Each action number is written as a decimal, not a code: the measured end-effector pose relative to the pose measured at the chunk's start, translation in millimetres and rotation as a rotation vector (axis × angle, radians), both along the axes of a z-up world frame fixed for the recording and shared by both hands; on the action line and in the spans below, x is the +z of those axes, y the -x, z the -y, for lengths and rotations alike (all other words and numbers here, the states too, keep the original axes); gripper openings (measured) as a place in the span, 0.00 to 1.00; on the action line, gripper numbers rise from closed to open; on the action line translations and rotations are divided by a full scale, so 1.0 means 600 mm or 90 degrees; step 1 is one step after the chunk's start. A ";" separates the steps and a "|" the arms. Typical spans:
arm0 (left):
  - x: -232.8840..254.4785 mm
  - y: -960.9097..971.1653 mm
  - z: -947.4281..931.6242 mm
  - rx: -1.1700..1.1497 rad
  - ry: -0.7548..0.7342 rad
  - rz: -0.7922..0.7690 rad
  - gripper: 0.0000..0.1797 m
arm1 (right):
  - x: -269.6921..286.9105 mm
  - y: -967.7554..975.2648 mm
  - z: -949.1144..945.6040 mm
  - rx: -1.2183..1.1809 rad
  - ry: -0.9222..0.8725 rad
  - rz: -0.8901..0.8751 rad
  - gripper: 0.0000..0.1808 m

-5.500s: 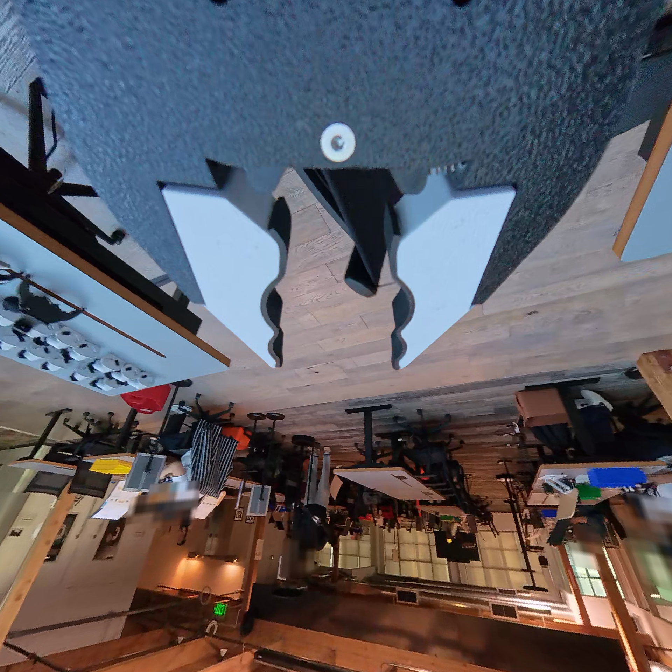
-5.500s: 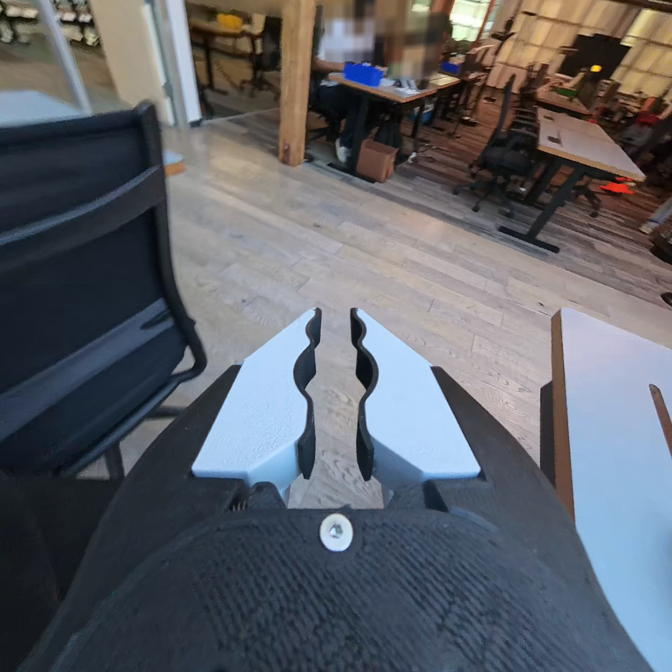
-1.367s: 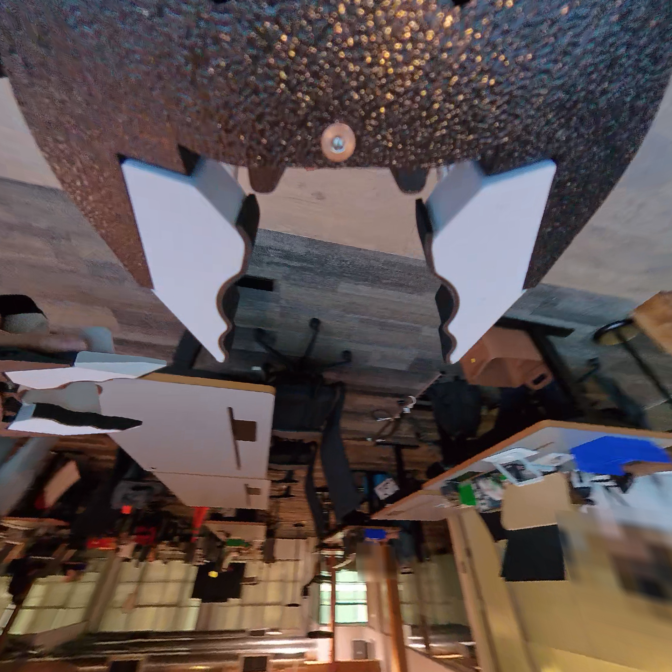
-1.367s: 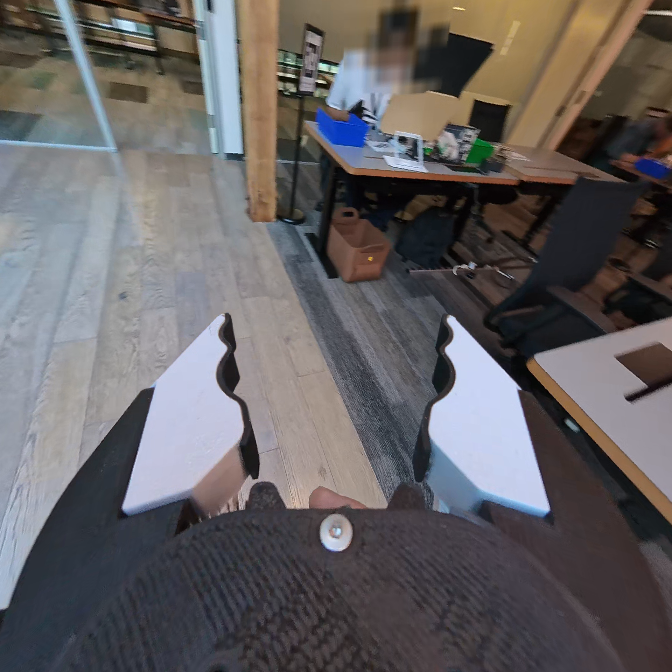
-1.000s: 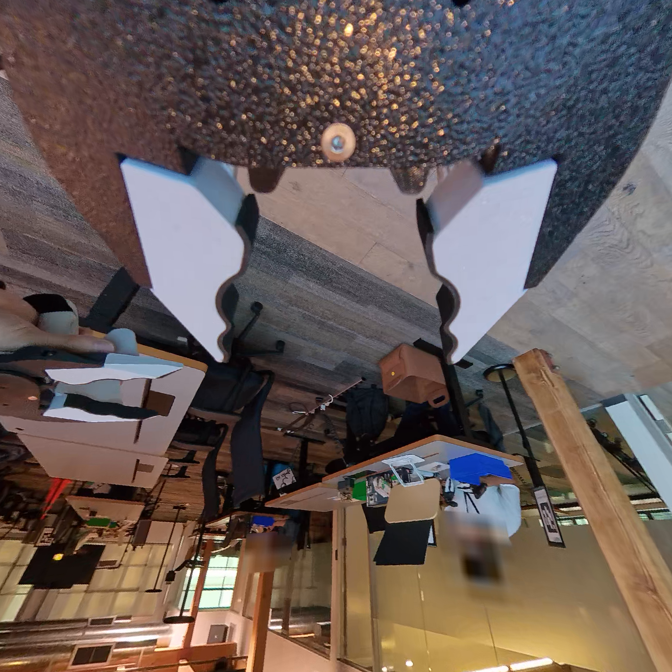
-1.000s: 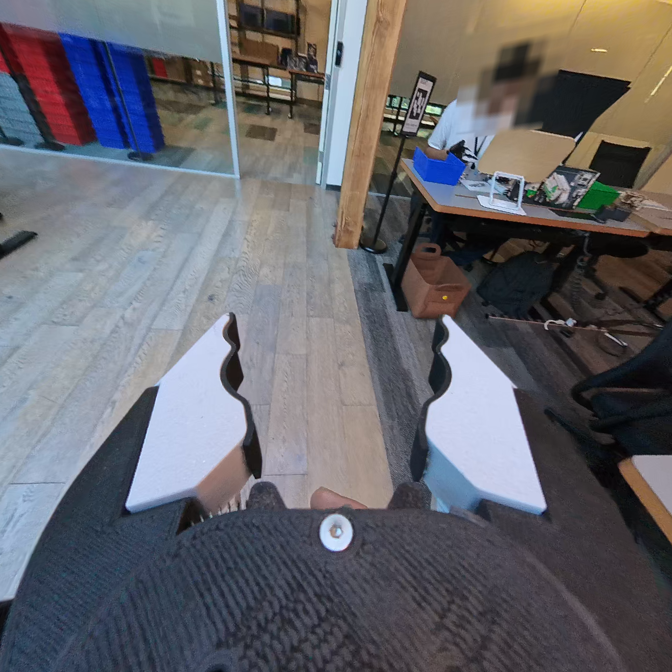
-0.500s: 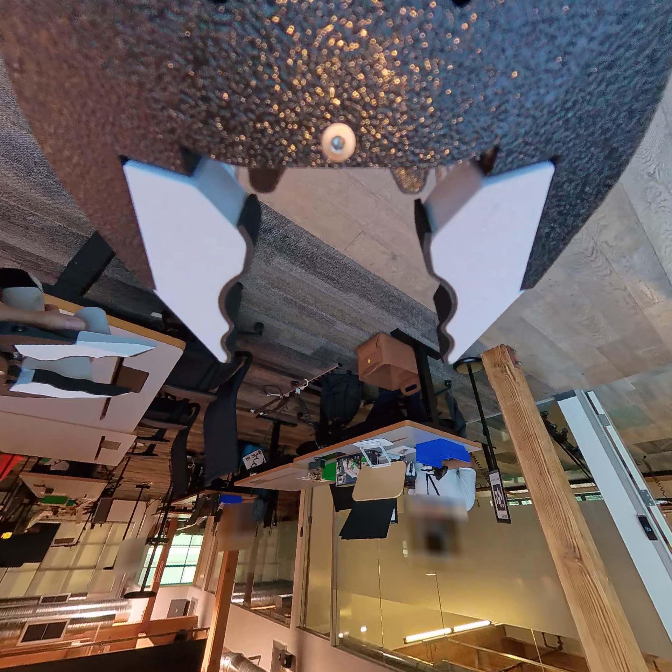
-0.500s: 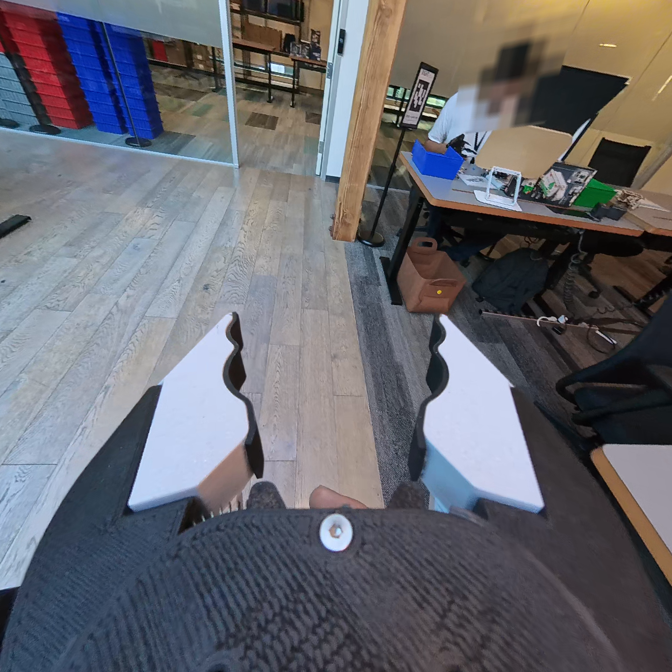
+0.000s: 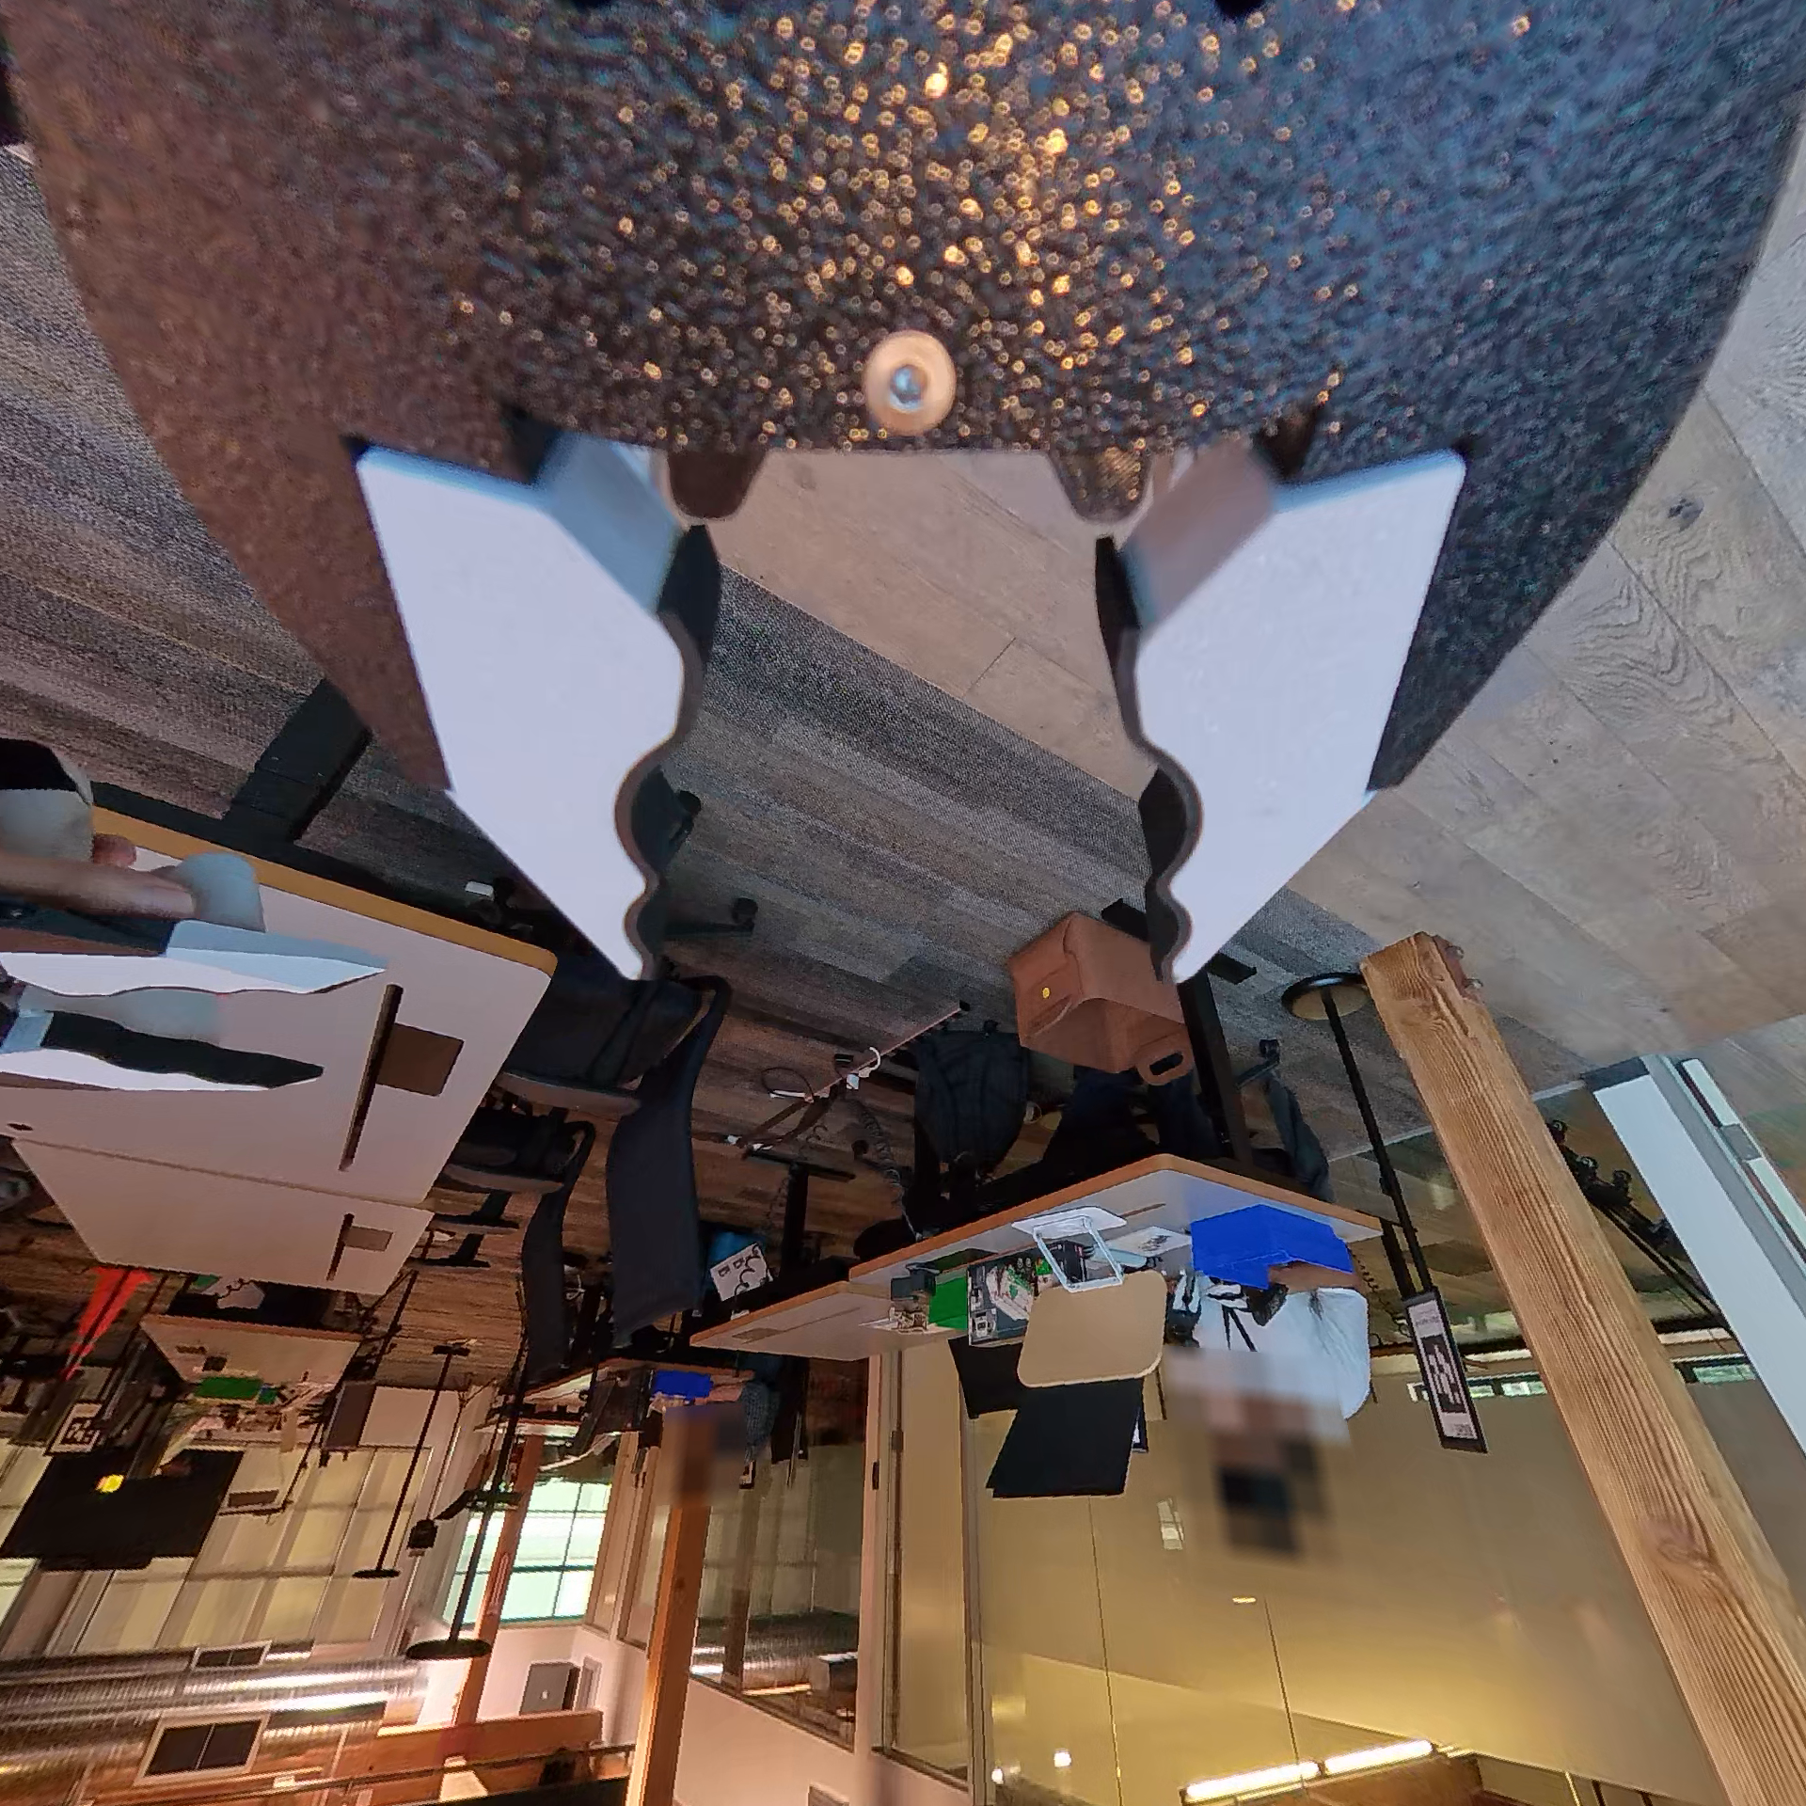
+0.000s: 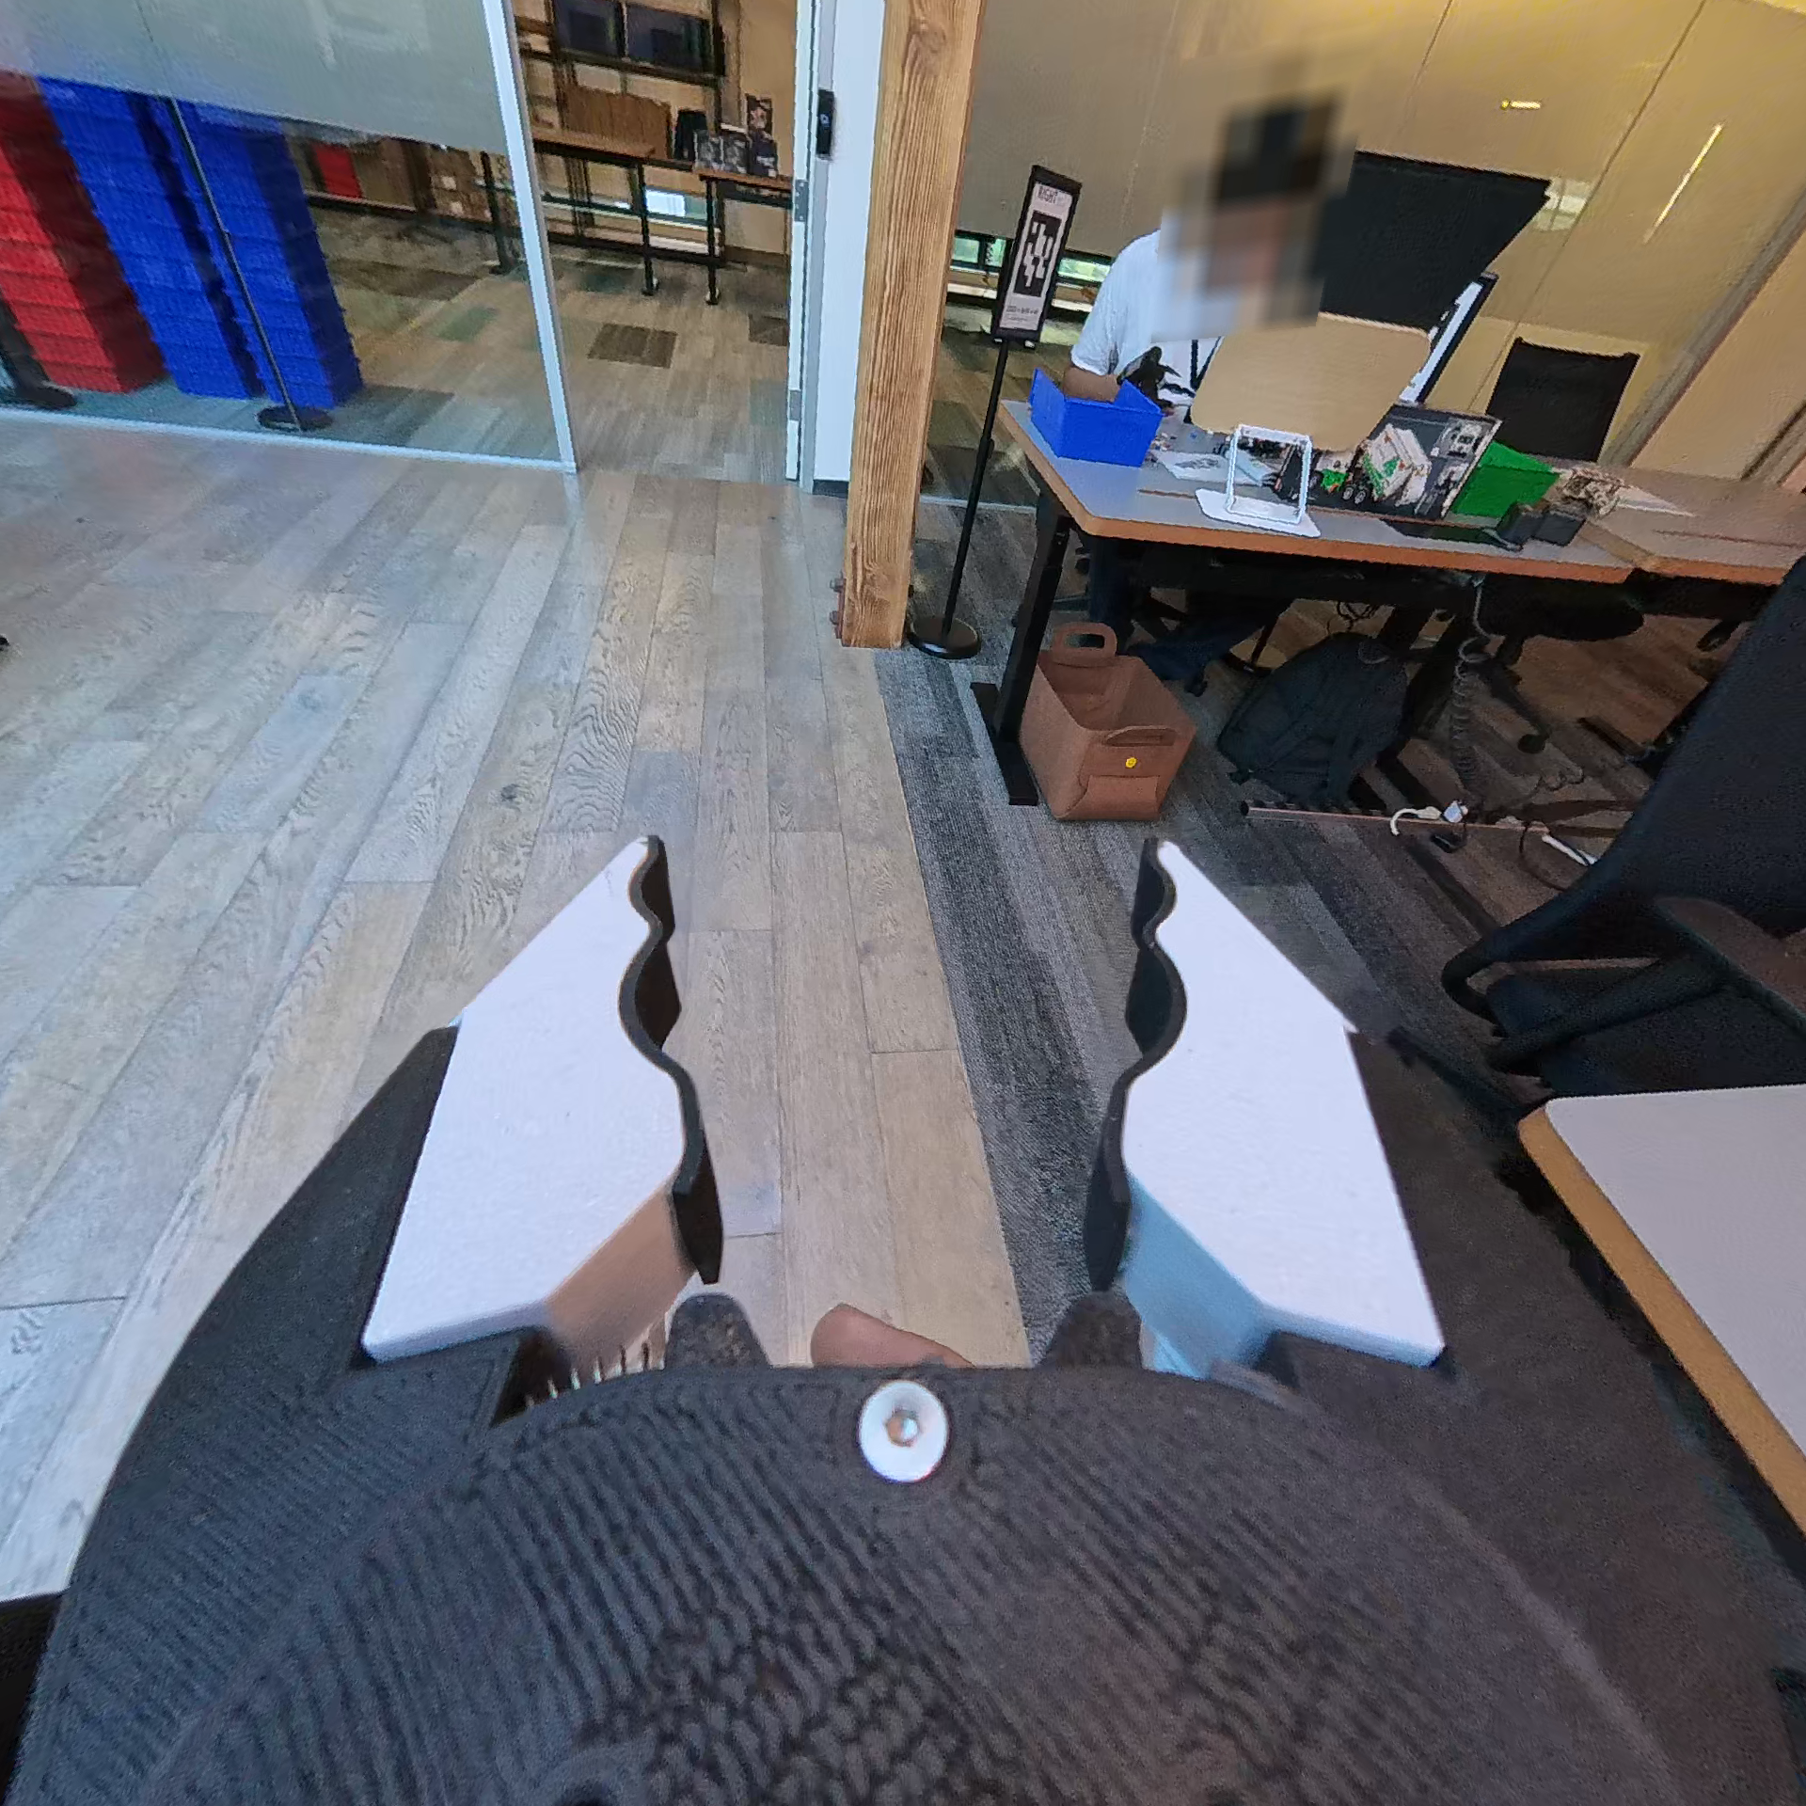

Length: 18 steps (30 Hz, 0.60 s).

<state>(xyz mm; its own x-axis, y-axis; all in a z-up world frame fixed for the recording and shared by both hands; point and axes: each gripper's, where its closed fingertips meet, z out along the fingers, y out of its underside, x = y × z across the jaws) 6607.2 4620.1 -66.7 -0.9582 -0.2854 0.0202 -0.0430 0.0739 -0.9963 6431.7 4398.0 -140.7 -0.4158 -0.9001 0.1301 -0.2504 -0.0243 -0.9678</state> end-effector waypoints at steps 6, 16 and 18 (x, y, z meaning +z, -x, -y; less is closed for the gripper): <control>-0.011 0.018 0.011 -0.004 -0.018 0.003 0.54 | -0.013 0.001 -0.008 0.029 -0.012 -0.006 0.59; 0.008 0.127 0.157 -0.160 0.021 0.019 0.56 | 0.013 0.169 0.048 -0.079 0.037 -0.011 0.61; -0.001 0.171 0.206 -0.220 0.019 0.022 0.56 | 0.008 0.249 0.069 -0.141 0.038 -0.026 0.60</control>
